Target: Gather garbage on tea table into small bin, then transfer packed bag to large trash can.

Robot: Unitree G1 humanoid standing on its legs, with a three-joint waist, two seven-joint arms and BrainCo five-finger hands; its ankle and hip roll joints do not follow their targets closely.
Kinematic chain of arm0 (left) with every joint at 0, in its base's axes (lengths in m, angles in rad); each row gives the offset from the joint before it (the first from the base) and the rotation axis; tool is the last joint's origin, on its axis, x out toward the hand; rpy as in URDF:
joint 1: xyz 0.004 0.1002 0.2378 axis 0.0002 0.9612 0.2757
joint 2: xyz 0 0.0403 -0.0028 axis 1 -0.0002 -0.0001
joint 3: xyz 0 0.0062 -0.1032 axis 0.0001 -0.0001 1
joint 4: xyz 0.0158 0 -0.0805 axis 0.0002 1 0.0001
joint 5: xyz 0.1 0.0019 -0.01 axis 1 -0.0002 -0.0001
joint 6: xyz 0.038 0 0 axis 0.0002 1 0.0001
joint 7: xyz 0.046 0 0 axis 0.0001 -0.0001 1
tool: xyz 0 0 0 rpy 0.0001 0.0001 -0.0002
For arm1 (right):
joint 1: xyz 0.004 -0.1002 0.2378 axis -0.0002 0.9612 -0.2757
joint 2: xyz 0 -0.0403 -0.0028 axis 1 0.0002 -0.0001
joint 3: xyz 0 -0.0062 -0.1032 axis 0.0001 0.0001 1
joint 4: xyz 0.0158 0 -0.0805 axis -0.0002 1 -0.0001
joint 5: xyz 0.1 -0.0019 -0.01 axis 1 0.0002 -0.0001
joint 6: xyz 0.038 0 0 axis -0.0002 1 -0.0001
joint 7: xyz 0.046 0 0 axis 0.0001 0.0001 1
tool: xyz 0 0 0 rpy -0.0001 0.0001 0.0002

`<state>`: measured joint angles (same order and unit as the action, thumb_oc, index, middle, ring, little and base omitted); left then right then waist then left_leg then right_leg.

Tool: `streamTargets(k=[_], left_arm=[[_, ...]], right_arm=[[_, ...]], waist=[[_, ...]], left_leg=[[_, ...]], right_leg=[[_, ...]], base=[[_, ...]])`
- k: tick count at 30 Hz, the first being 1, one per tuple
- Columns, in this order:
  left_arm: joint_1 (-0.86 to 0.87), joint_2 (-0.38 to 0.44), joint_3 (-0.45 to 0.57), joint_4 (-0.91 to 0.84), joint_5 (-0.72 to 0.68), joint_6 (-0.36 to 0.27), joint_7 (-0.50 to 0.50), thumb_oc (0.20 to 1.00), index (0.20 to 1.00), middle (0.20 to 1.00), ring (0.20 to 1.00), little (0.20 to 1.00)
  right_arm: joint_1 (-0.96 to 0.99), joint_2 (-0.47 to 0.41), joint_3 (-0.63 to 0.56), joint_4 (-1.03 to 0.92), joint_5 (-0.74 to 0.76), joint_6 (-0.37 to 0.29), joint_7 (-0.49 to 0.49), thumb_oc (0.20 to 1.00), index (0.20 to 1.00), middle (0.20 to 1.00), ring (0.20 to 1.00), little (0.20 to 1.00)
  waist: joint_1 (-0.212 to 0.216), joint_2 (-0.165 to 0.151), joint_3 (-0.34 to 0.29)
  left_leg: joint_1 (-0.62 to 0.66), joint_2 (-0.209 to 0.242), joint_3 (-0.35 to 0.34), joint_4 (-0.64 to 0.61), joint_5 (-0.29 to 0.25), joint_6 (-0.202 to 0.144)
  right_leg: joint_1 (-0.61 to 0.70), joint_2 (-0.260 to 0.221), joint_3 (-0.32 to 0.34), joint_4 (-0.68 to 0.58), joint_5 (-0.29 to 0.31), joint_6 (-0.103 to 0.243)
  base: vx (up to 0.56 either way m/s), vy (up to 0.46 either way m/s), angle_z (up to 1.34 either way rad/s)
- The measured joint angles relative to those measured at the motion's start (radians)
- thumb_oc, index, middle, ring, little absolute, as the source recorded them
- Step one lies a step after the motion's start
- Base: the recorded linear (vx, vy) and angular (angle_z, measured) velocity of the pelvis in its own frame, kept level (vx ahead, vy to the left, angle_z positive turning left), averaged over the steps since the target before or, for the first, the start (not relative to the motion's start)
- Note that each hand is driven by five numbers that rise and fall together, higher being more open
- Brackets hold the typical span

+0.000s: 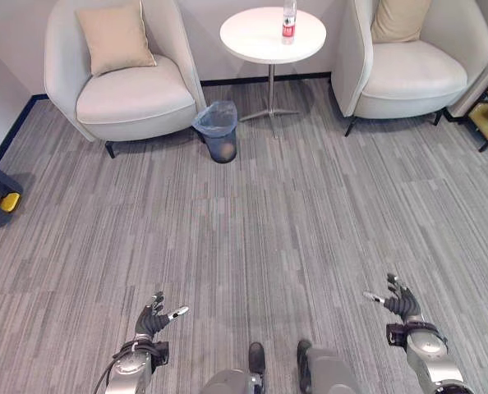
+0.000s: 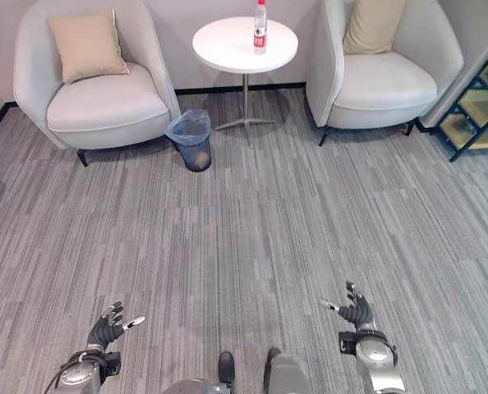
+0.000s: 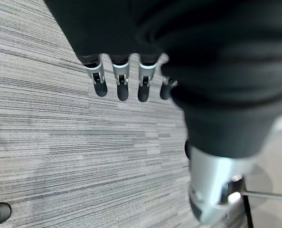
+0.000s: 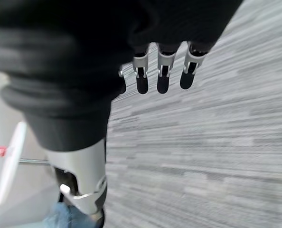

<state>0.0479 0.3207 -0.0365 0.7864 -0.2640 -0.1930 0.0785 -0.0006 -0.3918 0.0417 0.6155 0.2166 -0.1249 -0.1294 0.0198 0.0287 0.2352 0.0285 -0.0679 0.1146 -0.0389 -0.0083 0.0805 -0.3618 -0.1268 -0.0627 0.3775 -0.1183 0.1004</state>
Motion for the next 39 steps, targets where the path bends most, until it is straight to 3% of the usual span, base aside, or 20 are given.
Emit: streamTargets(k=[5,7,9,11,12,14,15,16,17,20,21,23,26,29,31,33,34,35,37,39], left_arm=[[0.0,-0.002,0.0,0.022,0.0,0.001,0.0,1.0,1.0,1.0,1.0,1.0],[0.012,-0.007,-0.002,0.021,0.0,0.0,0.0,1.0,1.0,1.0,1.0,1.0],[0.037,-0.029,-0.005,0.016,0.0,0.0,0.0,1.0,1.0,1.0,1.0,1.0],[0.044,-0.035,-0.01,0.02,0.0,0.0,-0.001,1.0,1.0,1.0,1.0,1.0],[0.054,-0.041,-0.011,0.019,0.0,0.0,-0.001,1.0,1.0,1.0,1.0,1.0],[0.053,-0.042,-0.032,0.015,0.0,0.002,-0.009,1.0,1.0,1.0,1.0,1.0],[0.053,-0.039,-0.032,0.009,0.0,0.002,-0.011,1.0,1.0,1.0,1.0,1.0],[0.048,-0.035,-0.032,0.01,0.0,0.002,-0.013,1.0,1.0,1.0,1.0,1.0],[0.033,-0.023,-0.034,0.005,0.0,0.002,-0.018,1.0,1.0,1.0,1.0,1.0],[0.009,-0.014,-0.04,-0.035,0.0,-0.003,-0.023,1.0,1.0,1.0,1.0,1.0],[0.015,-0.016,-0.049,-0.04,0.0,-0.004,-0.023,1.0,1.0,1.0,1.0,1.0],[0.015,-0.017,-0.05,-0.04,0.0,-0.005,-0.023,1.0,1.0,1.0,1.0,1.0],[0.036,-0.021,-0.038,-0.025,0.0,0.001,-0.021,1.0,1.0,1.0,1.0,1.0],[0.032,-0.024,-0.032,-0.024,0.0,0.002,-0.021,1.0,1.0,1.0,1.0,1.0],[0.043,-0.025,-0.029,-0.024,0.0,0.003,-0.02,1.0,1.0,1.0,1.0,1.0],[0.065,-0.037,-0.029,-0.021,0.0,0.004,-0.02,1.0,1.0,1.0,1.0,1.0],[0.078,-0.034,-0.037,-0.019,0.001,0.003,-0.022,1.0,1.0,1.0,1.0,1.0],[0.077,-0.025,-0.04,-0.018,0.001,0.006,-0.023,1.0,1.0,1.0,1.0,1.0],[0.064,-0.023,-0.04,-0.028,0.001,0.005,-0.027,1.0,1.0,1.0,1.0,1.0],[0.015,-0.022,-0.041,-0.026,0.001,0.004,-0.036,1.0,1.0,1.0,1.0,1.0]], right_arm=[[0.011,0.015,0.038,-0.021,0.0,0.002,0.0,1.0,1.0,1.0,1.0,1.0],[0.029,0.015,0.036,-0.022,-0.001,0.003,0.0,1.0,1.0,1.0,1.0,1.0],[0.06,0.006,0.035,-0.019,-0.001,0.002,0.001,1.0,1.0,1.0,1.0,1.0],[0.055,0.007,0.035,0.009,-0.001,0.003,0.002,1.0,1.0,1.0,1.0,1.0],[0.051,-0.005,0.033,0.002,-0.001,0.0,0.005,1.0,1.0,1.0,1.0,1.0],[0.041,-0.035,0.027,-0.012,0.0,-0.01,0.009,1.0,1.0,1.0,1.0,1.0],[0.035,-0.038,0.03,-0.012,0.0,-0.008,0.009,1.0,1.0,1.0,1.0,1.0],[0.035,-0.037,0.035,-0.012,0.0,-0.005,0.008,1.0,1.0,1.0,1.0,1.0],[0.024,-0.031,0.051,-0.018,0.0,-0.005,0.007,1.0,1.0,1.0,1.0,1.0],[0.015,-0.025,0.061,-0.019,0.0,-0.001,0.008,1.0,1.0,1.0,1.0,1.0],[0.013,-0.02,0.058,-0.026,0.0,-0.004,0.008,1.0,1.0,1.0,1.0,1.0],[0.005,-0.019,0.066,-0.021,0.0,-0.002,0.01,1.0,1.0,1.0,1.0,1.0],[-0.007,-0.006,0.068,-0.012,0.0,-0.001,0.005,1.0,1.0,1.0,1.0,1.0],[-0.002,0.005,0.068,0.008,0.0,0.003,0.005,1.0,1.0,1.0,1.0,1.0],[0.014,0.002,0.064,0.005,-0.001,0.003,0.006,1.0,1.0,1.0,1.0,1.0],[0.039,0.001,0.065,0.002,-0.002,0.003,0.009,1.0,1.0,1.0,1.0,1.0],[0.063,0.007,0.065,-0.007,-0.004,0.004,0.01,1.0,1.0,1.0,1.0,1.0],[0.107,0.037,0.067,-0.013,-0.008,0.005,0.012,1.0,1.0,1.0,1.0,1.0],[0.132,0.052,0.068,-0.038,-0.012,0.006,0.014,1.0,1.0,1.0,1.0,1.0],[0.117,0.048,0.065,-0.043,-0.02,0.005,0.022,1.0,1.0,1.0,1.0,1.0]], waist=[[-0.018,-0.033,-0.006],[-0.034,-0.042,-0.011],[-0.047,-0.002,-0.037],[-0.042,0.009,-0.047],[-0.038,0.01,-0.06],[-0.04,0.034,-0.079],[-0.035,0.033,-0.078],[-0.03,0.025,-0.075],[-0.03,-0.012,-0.072],[-0.008,-0.067,-0.05],[-0.005,-0.087,-0.044],[0.02,-0.084,-0.038],[0.041,-0.052,-0.042],[0.052,-0.031,-0.047],[0.072,-0.037,-0.056],[0.073,-0.026,-0.066],[0.075,-0.025,-0.078],[0.069,-0.073,-0.106],[0.067,-0.109,-0.123],[0.054,-0.097,-0.12]], left_leg=[[0.057,0.003,-0.035,0.007,-0.074,-0.028],[0.099,0.019,-0.071,0.021,-0.113,-0.047],[0.143,0.088,-0.109,0.025,-0.139,-0.087],[0.125,0.13,-0.135,0.123,-0.141,-0.095],[0.074,0.149,-0.161,0.273,-0.122,-0.114],[-0.028,0.189,-0.174,0.504,-0.08,-0.17],[-0.057,0.199,-0.172,0.584,-0.048,-0.166],[-0.096,0.212,-0.167,0.67,-0.03,-0.162],[-0.148,0.197,-0.147,0.692,-0.072,-0.156],[-0.23,0.158,-0.087,0.601,-0.112,-0.144],[-0.274,0.126,-0.036,0.447,-0.115,-0.135],[-0.316,0.104,-0.008,0.278,-0.077,-0.127],[-0.347,0.097,0.015,0.098,0.002,-0.132],[-0.396,0.072,0.035,0.038,0.042,-0.107],[-0.4,0.045,0.08,0.071,0.076,-0.056],[-0.35,0.043,0.074,0.095,0.066,-0.013],[-0.313,0.039,0.06,0.096,0.131,0.092],[-0.283,0.01,0.058,0.112,0.132,0.121],[-0.232,-0.028,0.045,0.083,0.121,0.109],[-0.171,-0.07,0.001,0.073,0.063,0.16]], right_leg=[[-0.002,-0.03,-0.02,-0.352,0.145,0.017],[0.021,-0.022,-0.014,-0.348,0.182,0.003],[0.037,0.029,-0.028,-0.277,0.24,-0.017],[0.056,0.067,-0.046,-0.235,0.219,-0.048],[0.09,0.09,-0.067,-0.237,0.253,-0.102],[0.131,0.132,-0.089,-0.253,0.203,-0.144],[0.15,0.145,-0.089,-0.253,0.193,-0.163],[0.17,0.155,-0.088,-0.252,0.191,-0.183],[0.211,0.153,-0.072,-0.264,0.153,-0.204],[0.296,0.153,-0.039,-0.326,0.123,-0.185],[0.362,0.153,-0.035,-0.389,0.124,-0.177],[0.389,0.168,-0.05,-0.407,0.152,-0.185],[0.481,0.213,-0.046,-0.459,0.079,-0.143],[0.556,0.241,-0.023,-0.459,0.015,-0.128],[0.623,0.233,-0.016,-0.458,0.005,-0.119],[0.664,0.238,0.017,-0.391,-0.041,-0.063],[0.668,0.241,0.017,-0.319,-0.066,-0.041],[0.612,0.201,0.005,-0.135,-0.1,-0.022],[0.478,0.122,-0.021,0.18,-0.102,-0.009],[0.371,0.037,-0.011,0.348,-0.119,0.007]], base=[[0.35,-0.184,0.13],[0.33,-0.238,0.54],[0.3,-0.258,0.51],[0.23,-0.251,0.19],[0.35,-0.38,0.04],[0.37,-0.363,0.0],[0.29,-0.226,-0.04],[0.21,-0.11,0.07],[0.37,-0.157,0.27],[0.34,-0.05,0.02],[0.4,0.015,-0.04],[0.42,0.037,-0.42],[0.42,0.067,-0.34],[0.44,0.138,-0.27],[0.5,0.211,-0.52],[0.29,0.15,-0.43],[0.42,0.26,-0.24],[0.32,0.229,-0.04],[0.33,0.239,0.03],[0.3,0.155,0.35]])
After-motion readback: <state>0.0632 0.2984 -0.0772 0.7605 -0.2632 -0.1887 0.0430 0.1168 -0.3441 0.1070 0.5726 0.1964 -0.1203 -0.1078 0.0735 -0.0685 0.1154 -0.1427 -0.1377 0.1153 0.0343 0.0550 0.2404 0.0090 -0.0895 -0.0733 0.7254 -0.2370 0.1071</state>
